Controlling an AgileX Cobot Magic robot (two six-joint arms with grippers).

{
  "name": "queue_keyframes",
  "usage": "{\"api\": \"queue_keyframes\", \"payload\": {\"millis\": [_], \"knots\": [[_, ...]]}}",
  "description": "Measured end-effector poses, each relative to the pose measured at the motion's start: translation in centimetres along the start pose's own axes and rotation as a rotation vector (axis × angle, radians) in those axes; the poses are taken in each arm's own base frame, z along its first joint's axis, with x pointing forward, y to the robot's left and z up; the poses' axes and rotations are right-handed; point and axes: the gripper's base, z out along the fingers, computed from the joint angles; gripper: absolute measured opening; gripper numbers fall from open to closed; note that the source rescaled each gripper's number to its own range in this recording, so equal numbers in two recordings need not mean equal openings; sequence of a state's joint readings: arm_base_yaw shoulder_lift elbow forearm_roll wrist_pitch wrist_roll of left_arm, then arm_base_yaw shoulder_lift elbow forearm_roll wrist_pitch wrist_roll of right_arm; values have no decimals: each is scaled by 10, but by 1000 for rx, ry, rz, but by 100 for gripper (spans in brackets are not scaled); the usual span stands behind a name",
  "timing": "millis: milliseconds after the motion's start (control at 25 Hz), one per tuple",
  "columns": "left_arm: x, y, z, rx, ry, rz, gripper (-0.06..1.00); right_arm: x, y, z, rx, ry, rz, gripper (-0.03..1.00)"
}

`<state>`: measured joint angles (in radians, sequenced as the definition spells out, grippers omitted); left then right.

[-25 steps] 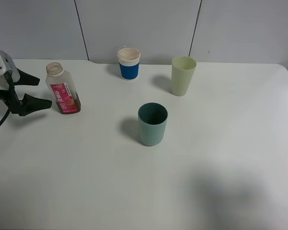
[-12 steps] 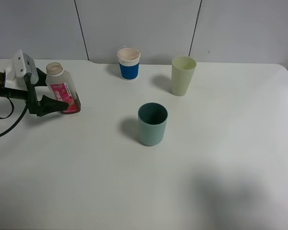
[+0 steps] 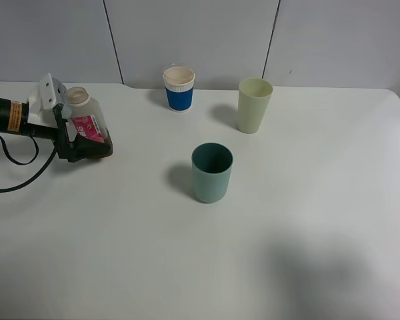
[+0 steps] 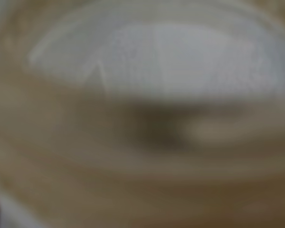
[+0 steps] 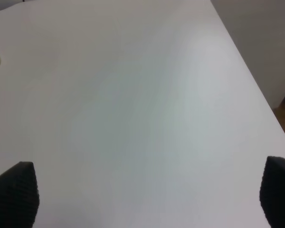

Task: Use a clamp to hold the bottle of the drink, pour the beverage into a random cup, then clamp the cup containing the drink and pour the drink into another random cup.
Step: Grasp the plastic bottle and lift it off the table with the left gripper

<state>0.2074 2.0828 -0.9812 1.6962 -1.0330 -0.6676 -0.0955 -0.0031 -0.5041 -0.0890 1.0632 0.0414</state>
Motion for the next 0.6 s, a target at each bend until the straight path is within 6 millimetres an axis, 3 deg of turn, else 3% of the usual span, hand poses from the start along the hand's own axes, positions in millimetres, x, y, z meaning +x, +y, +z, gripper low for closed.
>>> {"api": "queue_keyframes", "payload": {"millis": [480,600], "knots": [[7,2,4,-19,3,-30,93,0,0,0,0,0,0,76],[9,3,5,-23,-1,-40,84,0,0,0,0,0,0,76]]}}
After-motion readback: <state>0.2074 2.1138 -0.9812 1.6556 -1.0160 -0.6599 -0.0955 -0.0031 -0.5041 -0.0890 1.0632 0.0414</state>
